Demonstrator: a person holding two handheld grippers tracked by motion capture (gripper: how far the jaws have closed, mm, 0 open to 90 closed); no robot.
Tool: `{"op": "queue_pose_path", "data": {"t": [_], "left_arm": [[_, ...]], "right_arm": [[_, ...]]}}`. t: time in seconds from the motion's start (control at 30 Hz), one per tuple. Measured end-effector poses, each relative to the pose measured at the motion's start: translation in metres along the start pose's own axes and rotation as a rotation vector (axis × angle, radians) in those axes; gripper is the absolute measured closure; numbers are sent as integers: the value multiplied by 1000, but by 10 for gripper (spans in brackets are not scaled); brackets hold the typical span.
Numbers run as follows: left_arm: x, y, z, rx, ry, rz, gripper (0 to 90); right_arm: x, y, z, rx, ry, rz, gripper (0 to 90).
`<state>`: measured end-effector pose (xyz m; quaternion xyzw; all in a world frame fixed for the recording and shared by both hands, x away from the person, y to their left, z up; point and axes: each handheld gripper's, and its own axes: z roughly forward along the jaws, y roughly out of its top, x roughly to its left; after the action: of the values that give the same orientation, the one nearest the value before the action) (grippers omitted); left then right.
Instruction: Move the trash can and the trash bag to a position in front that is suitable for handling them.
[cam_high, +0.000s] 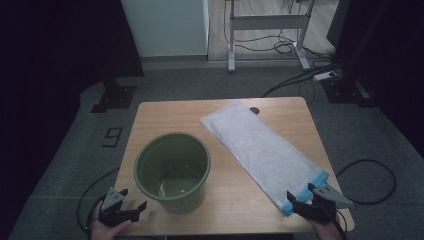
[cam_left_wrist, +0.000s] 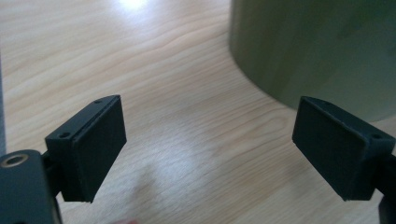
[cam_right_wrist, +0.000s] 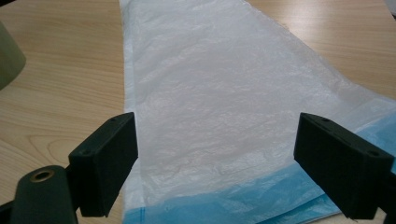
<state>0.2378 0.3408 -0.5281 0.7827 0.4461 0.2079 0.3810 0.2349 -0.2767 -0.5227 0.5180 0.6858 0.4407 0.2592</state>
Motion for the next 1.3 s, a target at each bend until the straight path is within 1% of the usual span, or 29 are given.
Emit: {"op": "queue_pose_path", "data": {"t": [0.03, 0.1, 0.13, 0.23, 0.3, 0.33, 0.37, 0.47, 0.5, 0.53, 0.6, 0.63, 0.67, 0.7, 0.77, 0.8, 0.87, 0.93, 0.97, 1.0, 1.07, 1.13, 1.17, 1.2, 1.23, 1.27, 1.3], "left_arm": [[0, 0, 0, 0, 0, 0, 94], [-4, 1, -4, -11, -16, 23, 90], [-6, 0, -5, -14, -30, 30, 82], [-11, 1, -8, -25, -88, 49, 67], [-16, 5, -8, -30, -115, 76, 63], [-16, 5, -8, -30, -115, 76, 64], [-19, 7, -9, -36, -133, 90, 64], [-34, 14, -11, -55, -201, 152, 64], [-43, 16, -13, -65, -236, 204, 61], [-47, 18, -12, -63, -248, 219, 61], [-54, 24, -8, -58, -259, 247, 64], [-57, 27, -6, -58, -258, 257, 69], [-59, 30, -3, -52, -250, 266, 54], [-61, 32, -1, -54, -242, 267, 61], [-62, 33, 2, -61, -244, 266, 93], [-65, 35, 8, -52, -253, 274, 94], [-69, 37, 14, -38, -248, 284, 92], [-71, 40, 19, -37, -254, 280, 93], [-71, 40, 19, -37, -254, 280, 93], [-72, 43, 24, -42, -260, 275, 94], [-74, 47, 31, -45, -273, 276, 95], [-75, 49, 33, -44, -274, 278, 100], [-76, 51, 36, -42, -275, 283, 108], [-80, 56, 42, -41, -274, 296, 115], [-80, 56, 42, -41, -274, 296, 121], [-85, 61, 48, -37, -276, 312, 129], [-85, 61, 48, -37, -276, 312, 132]], "right_arm": [[0, 0, 0, 0, 0, 0, 132], [-2, 0, 0, 0, 1, -3, 133], [-2, -1, 0, 0, 1, -5, 132], [-1, -1, 0, 4, 12, -1, 133], [0, 0, 0, 1, 26, 3, 133], [0, 0, 0, 1, 26, 3, 133], [0, 1, 0, 2, 26, 2, 133], [2, 1, 3, 2, 34, 14, 134], [4, 1, 5, 7, 36, 7, 133], [5, 1, 5, 12, 39, 3, 133], [7, 1, 7, 16, 49, -10, 133], [8, 1, 7, 16, 51, -12, 133], [8, 1, 7, 15, 55, -13, 134], [8, 1, 7, 15, 56, -12, 133], [8, 0, 7, 16, 57, -13, 134], [9, -1, 7, 22, 65, -11, 134], [11, -2, 7, 27, 69, -20, 134], [13, -2, 7, 24, 76, -25, 134], [13, -2, 7, 24, 76, -25, 134], [15, -1, 5, 20, 79, -24, 134], [16, -1, 4, 17, 82, -24, 134], [17, -2, 4, 17, 83, -26, 134], [17, -2, 5, 22, 82, -28, 134], [17, -3, 5, 25, 82, -28, 134], [17, -3, 5, 25, 82, -28, 134], [17, -3, 6, 27, 78, -26, 134], [17, -3, 6, 27, 78, -26, 134]]}}
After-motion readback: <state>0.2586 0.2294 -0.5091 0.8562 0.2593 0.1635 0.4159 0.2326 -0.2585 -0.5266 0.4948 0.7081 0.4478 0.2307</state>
